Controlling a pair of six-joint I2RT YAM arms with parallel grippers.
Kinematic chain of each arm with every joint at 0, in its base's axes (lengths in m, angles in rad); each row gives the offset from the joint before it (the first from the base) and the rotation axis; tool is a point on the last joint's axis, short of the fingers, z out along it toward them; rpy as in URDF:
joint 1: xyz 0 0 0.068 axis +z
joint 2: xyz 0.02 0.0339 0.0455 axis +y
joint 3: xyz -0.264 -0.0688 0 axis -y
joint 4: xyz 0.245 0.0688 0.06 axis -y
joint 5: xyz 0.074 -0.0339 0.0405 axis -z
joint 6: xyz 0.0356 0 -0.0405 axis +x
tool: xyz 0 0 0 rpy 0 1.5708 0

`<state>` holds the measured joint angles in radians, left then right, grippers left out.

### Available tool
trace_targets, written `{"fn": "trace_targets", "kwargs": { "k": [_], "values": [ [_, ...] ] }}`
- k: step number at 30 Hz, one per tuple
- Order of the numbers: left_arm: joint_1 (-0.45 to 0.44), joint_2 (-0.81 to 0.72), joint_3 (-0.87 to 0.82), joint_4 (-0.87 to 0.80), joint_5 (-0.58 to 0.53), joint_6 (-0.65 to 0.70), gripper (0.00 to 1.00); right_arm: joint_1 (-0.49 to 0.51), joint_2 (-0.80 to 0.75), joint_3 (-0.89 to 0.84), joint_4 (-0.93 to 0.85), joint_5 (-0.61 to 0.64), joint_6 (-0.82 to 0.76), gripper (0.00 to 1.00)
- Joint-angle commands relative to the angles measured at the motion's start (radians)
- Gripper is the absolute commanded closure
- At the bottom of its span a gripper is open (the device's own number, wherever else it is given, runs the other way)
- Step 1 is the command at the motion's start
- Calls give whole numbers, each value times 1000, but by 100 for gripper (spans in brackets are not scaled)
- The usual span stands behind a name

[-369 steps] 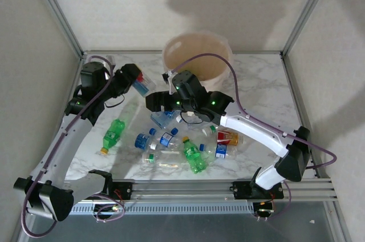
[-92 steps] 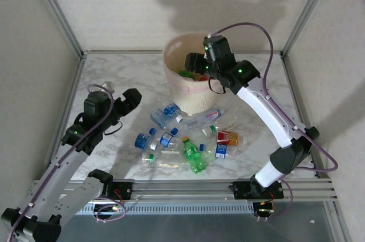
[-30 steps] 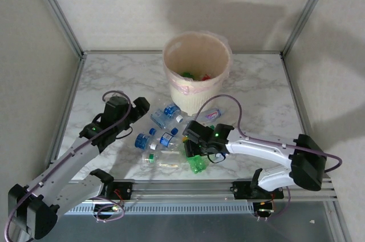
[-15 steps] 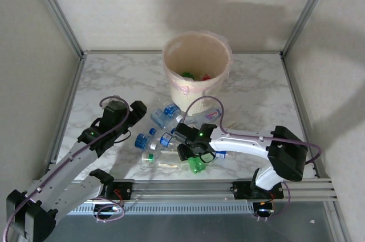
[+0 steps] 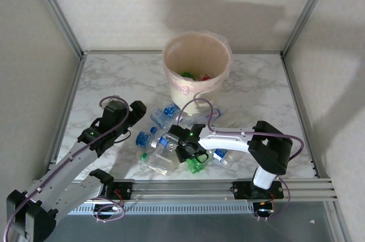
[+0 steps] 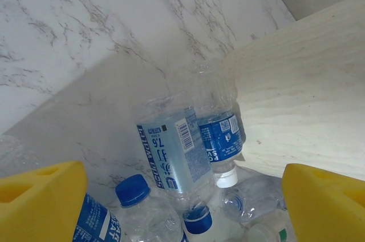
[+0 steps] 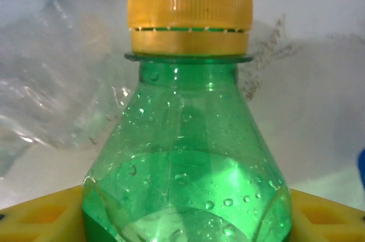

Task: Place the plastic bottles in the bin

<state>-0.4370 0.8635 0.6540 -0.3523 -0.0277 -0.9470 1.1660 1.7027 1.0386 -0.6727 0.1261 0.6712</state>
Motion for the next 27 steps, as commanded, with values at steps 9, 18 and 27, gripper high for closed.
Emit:
{"fn": "trace_targets", "kwargs": {
  "k": [9,18,27],
  "values": [
    [18,-8,7,-27,-46,-21,12,14,-118,123,-93,67,-8,49],
    [51,-38,24,-44,-71,-18,11,4,-234,545,-155,178,-130,52],
    [61,-70,32,-75,-64,-29,12,-187,-128,971,-50,358,-316,52]
  ]
}}
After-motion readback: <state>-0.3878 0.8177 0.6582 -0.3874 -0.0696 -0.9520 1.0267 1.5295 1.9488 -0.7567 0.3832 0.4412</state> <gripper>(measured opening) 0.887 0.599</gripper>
